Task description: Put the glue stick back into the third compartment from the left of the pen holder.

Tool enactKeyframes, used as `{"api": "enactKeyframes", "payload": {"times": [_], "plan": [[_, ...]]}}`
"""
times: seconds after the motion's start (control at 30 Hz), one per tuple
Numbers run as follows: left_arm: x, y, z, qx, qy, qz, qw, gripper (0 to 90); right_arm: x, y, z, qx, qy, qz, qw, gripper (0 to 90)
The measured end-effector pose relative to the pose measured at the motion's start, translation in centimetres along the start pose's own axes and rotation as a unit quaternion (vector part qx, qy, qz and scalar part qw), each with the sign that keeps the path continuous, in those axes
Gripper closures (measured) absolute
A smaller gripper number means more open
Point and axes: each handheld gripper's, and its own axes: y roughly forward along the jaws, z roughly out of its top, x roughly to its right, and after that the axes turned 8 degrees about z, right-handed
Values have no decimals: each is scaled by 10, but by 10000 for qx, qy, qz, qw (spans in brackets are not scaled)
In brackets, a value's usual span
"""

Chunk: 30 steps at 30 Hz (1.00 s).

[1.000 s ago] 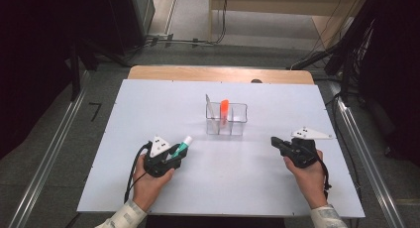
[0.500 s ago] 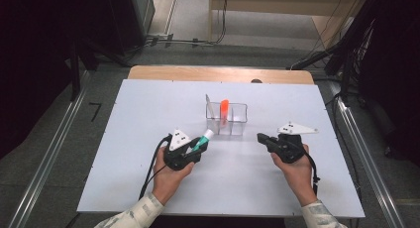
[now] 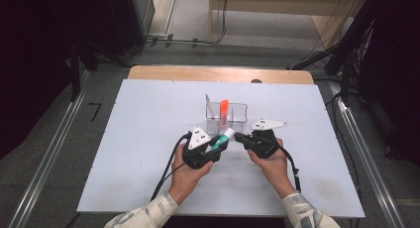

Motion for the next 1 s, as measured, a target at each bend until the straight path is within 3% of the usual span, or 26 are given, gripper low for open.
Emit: {"api": "enactKeyframes", "payload": {"times": [0.7, 1.0], "plan": [[4, 6, -6, -254, 80, -147, 9995, 663, -13, -6, 5, 277, -161, 236, 9992, 878], [4, 7, -7, -226, 60, -134, 9996, 663, -22, -7, 9, 364, -302, 339, 9983, 878]]}}
